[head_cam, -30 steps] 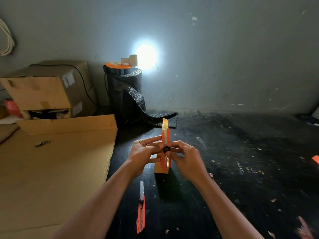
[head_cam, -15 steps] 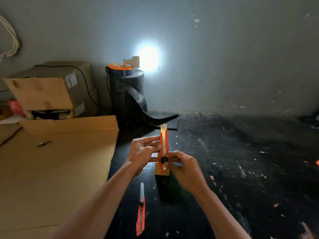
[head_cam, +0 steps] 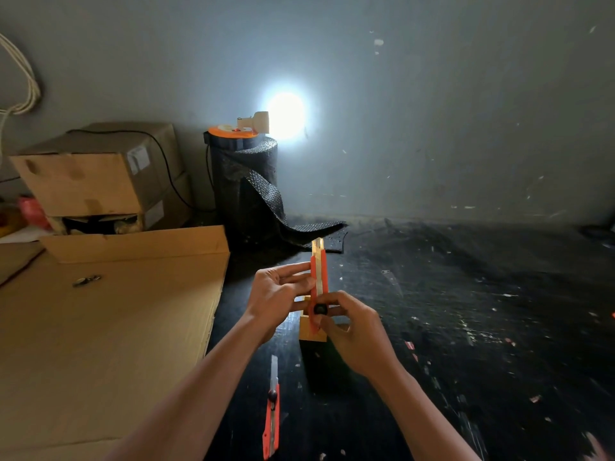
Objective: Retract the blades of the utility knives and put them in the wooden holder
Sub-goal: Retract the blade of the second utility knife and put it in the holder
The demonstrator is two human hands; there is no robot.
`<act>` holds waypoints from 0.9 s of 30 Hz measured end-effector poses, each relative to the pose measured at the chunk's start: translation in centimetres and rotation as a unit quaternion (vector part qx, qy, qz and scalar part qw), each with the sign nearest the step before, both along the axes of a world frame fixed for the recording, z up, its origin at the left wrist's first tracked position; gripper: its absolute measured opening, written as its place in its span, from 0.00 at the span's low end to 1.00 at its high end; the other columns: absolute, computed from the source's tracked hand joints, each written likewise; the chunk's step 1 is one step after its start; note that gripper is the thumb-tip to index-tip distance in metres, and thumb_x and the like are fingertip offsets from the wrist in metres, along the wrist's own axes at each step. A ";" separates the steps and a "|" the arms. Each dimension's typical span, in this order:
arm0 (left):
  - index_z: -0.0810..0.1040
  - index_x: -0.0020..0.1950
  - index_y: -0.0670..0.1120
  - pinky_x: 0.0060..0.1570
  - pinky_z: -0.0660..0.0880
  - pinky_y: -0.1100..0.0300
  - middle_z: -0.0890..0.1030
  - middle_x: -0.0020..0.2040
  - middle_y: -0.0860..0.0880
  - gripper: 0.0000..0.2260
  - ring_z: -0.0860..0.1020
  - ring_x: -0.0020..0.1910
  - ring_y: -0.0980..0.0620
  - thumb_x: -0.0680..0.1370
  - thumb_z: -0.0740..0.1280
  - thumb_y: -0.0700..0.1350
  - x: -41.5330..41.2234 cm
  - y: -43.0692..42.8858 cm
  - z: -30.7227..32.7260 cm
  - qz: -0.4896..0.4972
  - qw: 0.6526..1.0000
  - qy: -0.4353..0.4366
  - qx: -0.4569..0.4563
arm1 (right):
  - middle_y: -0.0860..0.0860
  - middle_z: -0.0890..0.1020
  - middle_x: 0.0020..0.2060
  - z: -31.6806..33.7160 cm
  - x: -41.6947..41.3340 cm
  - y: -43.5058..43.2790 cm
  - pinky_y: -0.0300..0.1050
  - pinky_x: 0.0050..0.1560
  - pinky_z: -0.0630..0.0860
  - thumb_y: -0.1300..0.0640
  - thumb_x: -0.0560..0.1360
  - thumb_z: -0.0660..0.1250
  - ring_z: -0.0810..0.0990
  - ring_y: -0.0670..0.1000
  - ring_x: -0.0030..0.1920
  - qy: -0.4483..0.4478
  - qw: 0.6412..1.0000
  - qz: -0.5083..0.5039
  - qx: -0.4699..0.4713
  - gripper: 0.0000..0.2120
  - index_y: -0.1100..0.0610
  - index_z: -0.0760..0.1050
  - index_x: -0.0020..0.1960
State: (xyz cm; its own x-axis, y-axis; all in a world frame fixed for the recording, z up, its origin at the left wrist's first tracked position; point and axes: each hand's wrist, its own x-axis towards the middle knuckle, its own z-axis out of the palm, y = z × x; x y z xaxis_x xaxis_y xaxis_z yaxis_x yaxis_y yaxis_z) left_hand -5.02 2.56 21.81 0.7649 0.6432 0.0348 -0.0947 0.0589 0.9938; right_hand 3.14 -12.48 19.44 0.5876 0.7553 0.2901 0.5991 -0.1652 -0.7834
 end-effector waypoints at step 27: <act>0.84 0.61 0.40 0.40 0.85 0.54 0.89 0.48 0.42 0.14 0.89 0.46 0.44 0.77 0.71 0.31 0.4 0.8 -1.1 0.000 1.000 0.006 -0.014 | 0.39 0.82 0.48 -1.8 0.7 0.9 0.22 0.46 0.74 0.62 0.78 0.71 0.78 0.26 0.49 0.017 1.000 0.006 0.007 0.09 0.55 0.77 0.57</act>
State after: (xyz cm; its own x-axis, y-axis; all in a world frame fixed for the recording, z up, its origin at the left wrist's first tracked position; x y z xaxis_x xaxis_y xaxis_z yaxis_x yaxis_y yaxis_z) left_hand -4.66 3.36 20.74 0.7646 0.6444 0.0076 -0.0826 0.0862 0.9928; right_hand 3.79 -11.57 17.61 0.5881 0.7586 0.2806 0.5738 -0.1468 -0.8058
